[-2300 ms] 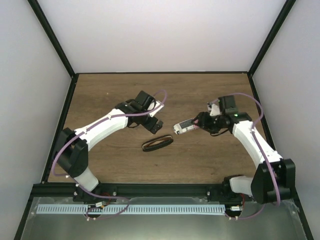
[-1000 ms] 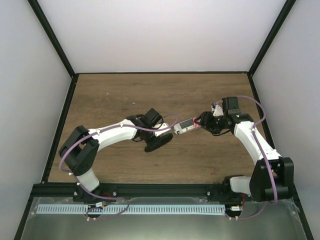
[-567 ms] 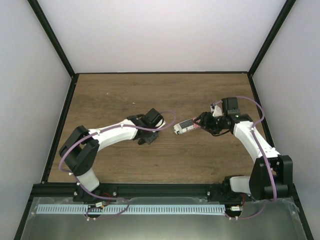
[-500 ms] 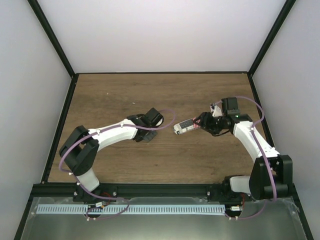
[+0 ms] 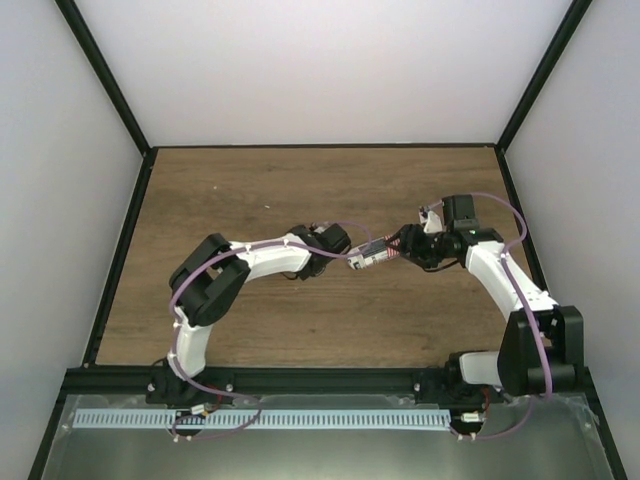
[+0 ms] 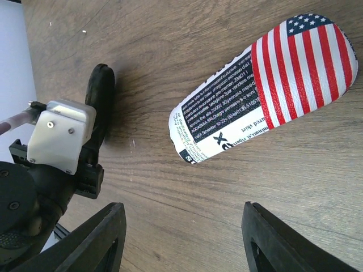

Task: Organize the sunglasses
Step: Adjust the sunglasses case at the center of the board, then reset both arms

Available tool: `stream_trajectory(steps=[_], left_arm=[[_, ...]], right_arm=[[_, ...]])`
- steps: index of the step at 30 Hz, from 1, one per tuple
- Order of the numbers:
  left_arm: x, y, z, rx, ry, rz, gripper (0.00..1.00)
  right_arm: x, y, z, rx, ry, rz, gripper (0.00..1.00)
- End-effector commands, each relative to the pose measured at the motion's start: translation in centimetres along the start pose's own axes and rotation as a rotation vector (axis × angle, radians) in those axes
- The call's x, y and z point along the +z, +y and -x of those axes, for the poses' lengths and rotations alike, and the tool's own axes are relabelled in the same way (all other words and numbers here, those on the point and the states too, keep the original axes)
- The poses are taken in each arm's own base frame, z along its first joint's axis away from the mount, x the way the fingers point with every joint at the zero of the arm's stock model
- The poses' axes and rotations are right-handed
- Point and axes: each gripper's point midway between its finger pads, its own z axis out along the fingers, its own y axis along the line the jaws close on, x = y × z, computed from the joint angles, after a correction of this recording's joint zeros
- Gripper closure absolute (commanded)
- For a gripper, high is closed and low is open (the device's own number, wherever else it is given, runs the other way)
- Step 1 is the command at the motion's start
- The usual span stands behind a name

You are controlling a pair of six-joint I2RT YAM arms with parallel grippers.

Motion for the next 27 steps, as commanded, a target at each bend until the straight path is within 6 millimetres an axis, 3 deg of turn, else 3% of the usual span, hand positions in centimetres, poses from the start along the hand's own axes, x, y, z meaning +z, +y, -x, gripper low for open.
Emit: stream_trajectory(steps=[1, 3, 4, 5, 9, 15, 19, 22, 27], left_arm=[[1.4, -2.3, -2.1, -0.009, 0.100, -0.074, 0.55], [0.9, -2.0, -1.8, -0.034, 0.085, -0.080, 0.19], [0.6, -1.9, -1.8, -0.044, 0.079, -0.086, 0.06], [0.3, -1.8, -1.7, -0.056, 0.074, -0.093, 0.01], [-2.4, -0.3, 0.6, -0.155, -0.019, -0.152, 0.00], [-11.4, 4.1, 7.6, -0.371, -0.342, -0.372, 0.00], [-15.5, 6.3, 10.4, -0.454, -0.486, -0.473, 0.00], [-16.3, 7.6, 11.1, -0.526, -0.517, -0.518, 0.00], [-13.3, 9.1, 9.9, -0.677, -0.450, -0.609, 0.00]], right_arm=[[-0.1, 0.1, 0.3, -0.029, -0.006, 0.022, 0.43], [0.0, 0.0, 0.2, -0.030, -0.003, 0.020, 0.44], [0.0, -0.1, 0.2, -0.032, -0.003, 0.019, 0.44], [0.1, -0.2, 0.1, -0.031, -0.002, 0.017, 0.44], [0.4, -0.5, 0.2, -0.027, 0.002, 0.012, 0.41], [-1.0, 0.1, 3.0, -0.111, -0.098, -0.053, 0.09], [-1.4, 0.1, 4.3, -0.114, -0.128, -0.095, 0.00], [-1.1, -0.1, 4.6, -0.101, -0.121, -0.105, 0.00], [-1.2, -0.7, 4.5, -0.084, -0.141, -0.130, 0.00]])
